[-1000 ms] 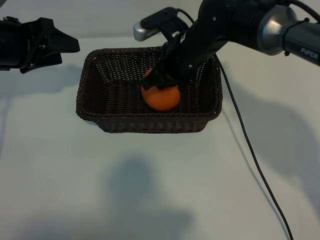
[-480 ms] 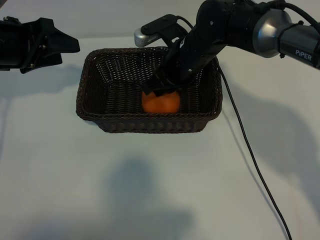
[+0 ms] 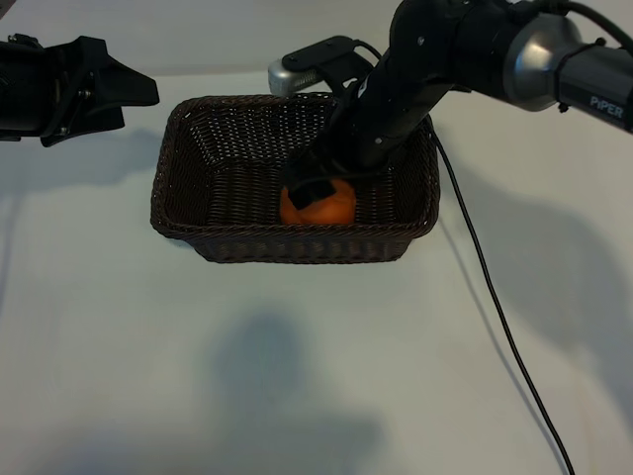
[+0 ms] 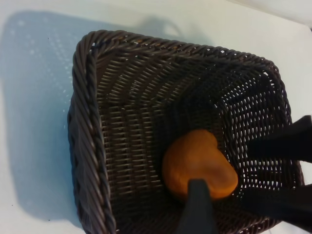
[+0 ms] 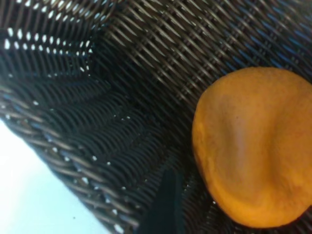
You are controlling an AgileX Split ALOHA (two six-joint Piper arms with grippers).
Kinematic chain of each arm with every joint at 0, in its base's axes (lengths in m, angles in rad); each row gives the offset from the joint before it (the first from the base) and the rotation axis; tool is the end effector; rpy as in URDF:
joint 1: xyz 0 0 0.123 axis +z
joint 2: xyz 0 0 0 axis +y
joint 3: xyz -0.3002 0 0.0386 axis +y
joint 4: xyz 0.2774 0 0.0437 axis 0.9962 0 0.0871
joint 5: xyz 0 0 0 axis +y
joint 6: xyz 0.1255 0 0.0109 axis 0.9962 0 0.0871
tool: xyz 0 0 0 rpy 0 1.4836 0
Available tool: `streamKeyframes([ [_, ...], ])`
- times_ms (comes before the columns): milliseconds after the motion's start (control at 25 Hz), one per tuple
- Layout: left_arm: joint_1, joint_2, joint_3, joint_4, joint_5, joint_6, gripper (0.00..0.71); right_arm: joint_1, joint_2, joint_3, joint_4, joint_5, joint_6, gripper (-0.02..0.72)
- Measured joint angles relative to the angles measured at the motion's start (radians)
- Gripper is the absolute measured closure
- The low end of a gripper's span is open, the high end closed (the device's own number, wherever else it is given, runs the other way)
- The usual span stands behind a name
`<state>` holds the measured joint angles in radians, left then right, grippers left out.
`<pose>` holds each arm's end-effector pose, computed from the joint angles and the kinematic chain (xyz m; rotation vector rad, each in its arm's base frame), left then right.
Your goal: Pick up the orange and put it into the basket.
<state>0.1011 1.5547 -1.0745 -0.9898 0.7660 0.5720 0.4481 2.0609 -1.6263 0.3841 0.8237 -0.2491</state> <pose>0.3709 -0.0358 0.2553 -0.1577 2.3901 -0.8254 0.4326 0.2464 0.1828 -0.6657 2.6543 0.5137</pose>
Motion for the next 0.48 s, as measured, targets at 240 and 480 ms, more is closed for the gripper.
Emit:
streamKeyframes([
  [240, 0.0, 0.0, 0.0, 0.0, 0.006, 0.0, 0.121, 0.0, -0.084, 0.0, -0.006, 0.048, 0.006, 0.086],
  [480, 0.0, 0.0, 0.0, 0.0, 0.017, 0.0, 0.121, 0.0, -0.184, 0.0, -0.059, 0.102, 0.037, 0.095],
])
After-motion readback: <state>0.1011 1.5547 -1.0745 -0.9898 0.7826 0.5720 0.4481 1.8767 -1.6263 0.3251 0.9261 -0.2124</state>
